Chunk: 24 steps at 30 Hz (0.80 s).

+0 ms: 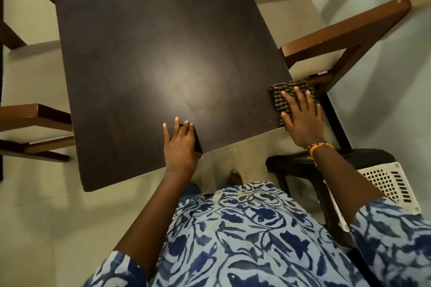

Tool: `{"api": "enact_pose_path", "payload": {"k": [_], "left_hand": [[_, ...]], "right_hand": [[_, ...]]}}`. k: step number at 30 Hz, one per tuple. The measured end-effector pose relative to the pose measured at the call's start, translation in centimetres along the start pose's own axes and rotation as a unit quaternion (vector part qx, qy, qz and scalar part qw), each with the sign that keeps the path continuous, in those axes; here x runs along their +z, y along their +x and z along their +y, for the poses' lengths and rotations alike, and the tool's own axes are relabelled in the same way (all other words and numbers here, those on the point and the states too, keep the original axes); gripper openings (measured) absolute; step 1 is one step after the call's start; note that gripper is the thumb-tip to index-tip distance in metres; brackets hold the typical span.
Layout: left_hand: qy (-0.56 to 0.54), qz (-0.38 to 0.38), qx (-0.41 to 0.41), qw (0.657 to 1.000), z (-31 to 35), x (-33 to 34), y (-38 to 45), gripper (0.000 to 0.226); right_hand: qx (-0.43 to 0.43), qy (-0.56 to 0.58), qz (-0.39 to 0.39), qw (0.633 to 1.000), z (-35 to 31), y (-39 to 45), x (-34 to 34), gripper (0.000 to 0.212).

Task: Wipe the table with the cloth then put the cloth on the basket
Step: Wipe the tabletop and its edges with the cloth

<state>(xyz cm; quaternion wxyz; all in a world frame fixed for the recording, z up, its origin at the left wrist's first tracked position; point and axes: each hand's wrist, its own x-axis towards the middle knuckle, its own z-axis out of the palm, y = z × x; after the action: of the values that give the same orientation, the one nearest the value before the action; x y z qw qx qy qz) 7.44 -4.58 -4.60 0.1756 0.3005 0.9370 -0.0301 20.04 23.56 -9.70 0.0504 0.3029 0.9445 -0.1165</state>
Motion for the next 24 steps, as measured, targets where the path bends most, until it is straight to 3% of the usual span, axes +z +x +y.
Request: {"api": "enact_pose_path", "payload": {"k": [5,9,13,16,19,21,24], "left_hand": [[-0.023,0.015,-0.010,1.000,-0.4,0.5,0.1,0.085],[-0.036,0.022,-0.019,0.999,-0.5,0.8,0.1,0.084],[-0.057,0.045,-0.024,0.997,-0.4,1.1,-0.1,0.086],[-0.088,0.058,-0.104,0.989,-0.5,2.2,-1.0,0.088],[-0.107,0.026,-0.154,0.982,-0.6,2.9,-2.2,0.109],[-0.104,0.020,-0.138,0.985,-0.5,2.7,-2.5,0.116],[-0.082,0.029,-0.088,0.992,0.0,1.9,-1.6,0.113]], "right_hand": [[0.064,0.020,0.019,0.998,-4.9,-0.9,1.4,0.061],[-0.035,0.002,-0.001,0.999,-9.5,-2.0,2.4,0.061],[-0.187,-0.028,-0.027,0.982,-16.0,-3.4,4.3,0.059],[-0.259,-0.008,-0.049,0.965,-19.9,-2.9,5.0,0.059],[-0.327,-0.027,-0.084,0.941,-21.6,-0.5,4.6,0.058],[-0.336,-0.039,-0.084,0.937,-21.3,1.9,4.0,0.059],[-0.263,-0.026,-0.065,0.962,-18.2,5.6,2.2,0.059]]}}
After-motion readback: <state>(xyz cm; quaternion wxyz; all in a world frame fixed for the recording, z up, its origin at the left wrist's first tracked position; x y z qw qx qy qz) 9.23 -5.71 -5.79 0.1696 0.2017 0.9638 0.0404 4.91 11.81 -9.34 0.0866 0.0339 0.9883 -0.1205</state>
